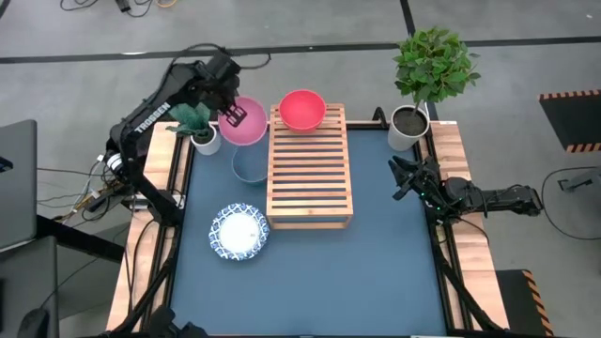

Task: Place and stack bowls onto a shelf
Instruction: Stack the pink bowl on the the red bowl

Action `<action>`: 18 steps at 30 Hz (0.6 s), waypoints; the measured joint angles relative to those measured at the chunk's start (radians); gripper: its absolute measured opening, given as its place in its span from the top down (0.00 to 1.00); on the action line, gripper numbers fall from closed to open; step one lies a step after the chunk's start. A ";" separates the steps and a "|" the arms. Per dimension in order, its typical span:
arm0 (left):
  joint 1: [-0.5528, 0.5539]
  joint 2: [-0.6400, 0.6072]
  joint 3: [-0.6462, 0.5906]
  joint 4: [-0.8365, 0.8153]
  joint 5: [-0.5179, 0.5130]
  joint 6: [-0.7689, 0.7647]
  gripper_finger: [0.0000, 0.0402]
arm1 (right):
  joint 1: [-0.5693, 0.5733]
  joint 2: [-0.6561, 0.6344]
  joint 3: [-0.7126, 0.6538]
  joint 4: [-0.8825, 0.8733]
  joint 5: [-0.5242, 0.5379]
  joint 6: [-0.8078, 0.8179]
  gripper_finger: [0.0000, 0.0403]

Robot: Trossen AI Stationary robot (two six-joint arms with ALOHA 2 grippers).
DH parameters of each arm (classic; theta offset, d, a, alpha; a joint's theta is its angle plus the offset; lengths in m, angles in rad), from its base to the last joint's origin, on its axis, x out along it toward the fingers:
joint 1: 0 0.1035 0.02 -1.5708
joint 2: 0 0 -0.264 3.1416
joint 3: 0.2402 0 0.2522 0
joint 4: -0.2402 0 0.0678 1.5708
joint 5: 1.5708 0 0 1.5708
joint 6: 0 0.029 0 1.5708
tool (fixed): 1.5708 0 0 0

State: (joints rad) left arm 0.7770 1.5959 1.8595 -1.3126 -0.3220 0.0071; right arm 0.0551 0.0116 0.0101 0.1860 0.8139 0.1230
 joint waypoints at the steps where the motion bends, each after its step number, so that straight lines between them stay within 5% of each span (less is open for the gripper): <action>1: 0.004 0.000 0.024 0.007 0.002 0.000 1.00 | 0.000 0.000 0.000 -0.001 0.000 0.000 0.64; 9: 0.039 0.000 0.174 0.127 0.150 -0.028 1.00 | 0.000 0.000 0.000 -0.004 0.002 0.000 0.64; 18: 0.041 0.018 0.182 0.305 0.308 -0.074 1.00 | -0.009 0.000 0.000 -0.004 0.004 0.000 0.64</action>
State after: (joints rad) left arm 0.8181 1.6136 2.0418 -1.0073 -0.0137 -0.0666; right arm 0.0462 0.0116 0.0101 0.1817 0.8177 0.1226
